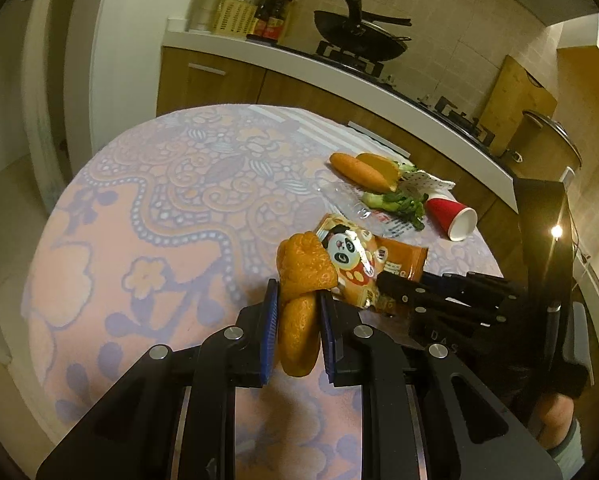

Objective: Collect trash
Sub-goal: 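Grasp the bread crust with the left tool while the right tool grasps the panda snack wrapper, then carry the crust and wrapper to the blue basket and release the wrapper, then release the bread crust from the left tool into the basket, then grasp the clear plastic bag with the left tool while the right tool grasps the red-white paper cup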

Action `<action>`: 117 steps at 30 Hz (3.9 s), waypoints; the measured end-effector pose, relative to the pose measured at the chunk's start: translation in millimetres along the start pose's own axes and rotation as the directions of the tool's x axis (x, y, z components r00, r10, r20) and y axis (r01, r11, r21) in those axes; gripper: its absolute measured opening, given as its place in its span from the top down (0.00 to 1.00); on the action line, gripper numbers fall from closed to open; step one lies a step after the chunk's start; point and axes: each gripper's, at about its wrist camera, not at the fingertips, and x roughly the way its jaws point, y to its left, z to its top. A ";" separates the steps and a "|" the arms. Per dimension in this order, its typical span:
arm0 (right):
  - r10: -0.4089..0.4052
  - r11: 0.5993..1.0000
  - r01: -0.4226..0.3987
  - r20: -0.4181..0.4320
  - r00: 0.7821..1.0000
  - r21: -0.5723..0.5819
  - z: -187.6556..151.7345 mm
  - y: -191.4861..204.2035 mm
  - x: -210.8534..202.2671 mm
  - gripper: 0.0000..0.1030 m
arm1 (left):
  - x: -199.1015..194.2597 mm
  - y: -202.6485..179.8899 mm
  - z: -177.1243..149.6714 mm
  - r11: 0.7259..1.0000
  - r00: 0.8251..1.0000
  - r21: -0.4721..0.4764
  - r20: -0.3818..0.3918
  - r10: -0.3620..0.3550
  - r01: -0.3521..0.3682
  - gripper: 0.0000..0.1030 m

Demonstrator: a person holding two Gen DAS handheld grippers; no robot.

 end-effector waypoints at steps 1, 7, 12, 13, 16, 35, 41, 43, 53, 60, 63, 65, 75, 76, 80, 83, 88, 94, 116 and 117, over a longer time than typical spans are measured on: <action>-0.005 1.000 0.005 0.010 1.000 0.005 -0.2 -0.9 -1.3 0.89 | -0.8 0.1 0.0 1.000 1.000 -0.001 0.002 0.000 0.000 0.83; 0.064 0.992 -0.073 0.084 0.994 0.102 -3.7 -22.0 -23.8 0.97 | -6.3 -1.7 5.3 1.000 1.000 0.003 0.016 -0.003 0.003 0.83; 0.060 0.984 -0.081 0.135 0.989 0.162 -11.7 -41.1 -51.1 0.97 | -12.5 -20.6 13.4 0.999 0.999 0.036 0.039 -0.029 0.027 0.83; 0.053 0.981 -0.079 0.148 0.988 0.175 -14.2 -46.4 -57.9 0.98 | -13.3 -28.3 15.4 0.998 0.998 0.050 0.043 -0.038 0.036 0.83; 0.021 0.975 -0.060 0.182 0.983 0.215 -22.5 -65.7 -80.7 0.98 | -14.4 -50.5 18.5 0.994 0.996 0.085 0.047 -0.073 0.068 0.83; -0.334 0.841 0.186 0.219 0.917 0.508 -132.3 -213.4 -193.7 0.98 | 22.7 -256.2 -22.0 0.870 0.927 0.320 -0.133 -0.352 0.376 0.83; -0.404 0.759 0.238 0.151 0.902 0.606 -180.4 -263.9 -207.0 0.98 | 44.1 -311.1 -50.4 0.828 0.897 0.348 -0.206 -0.390 0.440 0.83; -0.417 0.733 0.253 0.123 0.901 0.632 -192.9 -278.0 -207.0 0.98 | 52.0 -322.9 -56.4 0.821 0.890 0.348 -0.229 -0.393 0.452 0.83; -0.385 0.651 0.296 -0.032 0.922 0.699 -235.9 -309.1 -181.0 0.98 | 87.7 -357.4 -85.8 0.798 0.869 0.365 -0.325 -0.373 0.479 0.81; -0.345 0.636 0.278 -0.057 0.937 0.720 -251.2 -316.0 -173.7 0.97 | 99.1 -365.8 -98.9 0.796 0.867 0.376 -0.360 -0.346 0.474 0.73; -0.328 0.631 0.268 -0.063 0.943 0.727 -254.6 -319.6 -172.0 0.95 | 96.6 -365.7 -97.8 0.797 0.869 0.377 -0.354 -0.346 0.472 0.56; -0.316 0.631 0.255 -0.058 0.947 0.733 -255.0 -321.2 -171.4 0.93 | 90.9 -363.2 -95.2 0.799 0.874 0.379 -0.334 -0.353 0.468 0.49; -0.311 0.645 0.236 -0.033 0.950 0.727 -250.5 -314.5 -174.2 0.73 | 71.3 -352.8 -81.6 0.805 0.882 0.371 -0.287 -0.375 0.463 0.42; -0.312 0.647 0.235 -0.029 0.950 0.725 -249.0 -313.4 -174.7 0.72 | 69.2 -350.7 -79.7 0.807 0.882 0.368 -0.281 -0.377 0.462 0.41; -0.318 0.661 0.231 -0.013 0.948 0.714 -242.0 -307.3 -178.5 0.69 | 61.9 -340.6 -72.3 0.816 0.885 0.351 -0.262 -0.385 0.459 0.41; -0.320 0.672 0.221 0.007 0.947 0.707 -238.2 -304.0 -182.7 0.64 | 54.3 -330.6 -64.6 0.825 0.892 0.344 -0.236 -0.386 0.449 0.41; -0.341 0.701 0.211 0.061 0.938 0.681 -224.8 -293.0 -193.6 0.60 | 36.3 -296.9 -41.6 0.856 0.913 0.318 -0.159 -0.375 0.407 0.38; -0.331 0.766 0.186 0.130 0.935 0.615 -190.7 -268.6 -193.1 0.59 | 30.3 -260.3 -20.4 0.902 0.941 0.268 -0.098 -0.325 0.340 0.37; -0.112 0.930 -0.005 0.295 0.949 0.367 -38.3 -154.1 -95.6 0.60 | 89.3 -74.1 54.1 0.999 0.997 -0.003 -0.073 -0.035 0.034 0.37; -0.107 0.933 -0.004 0.290 0.951 0.359 -35.2 -151.1 -89.3 0.60 | 94.8 -70.4 54.3 0.999 0.996 -0.013 -0.084 -0.036 0.035 0.37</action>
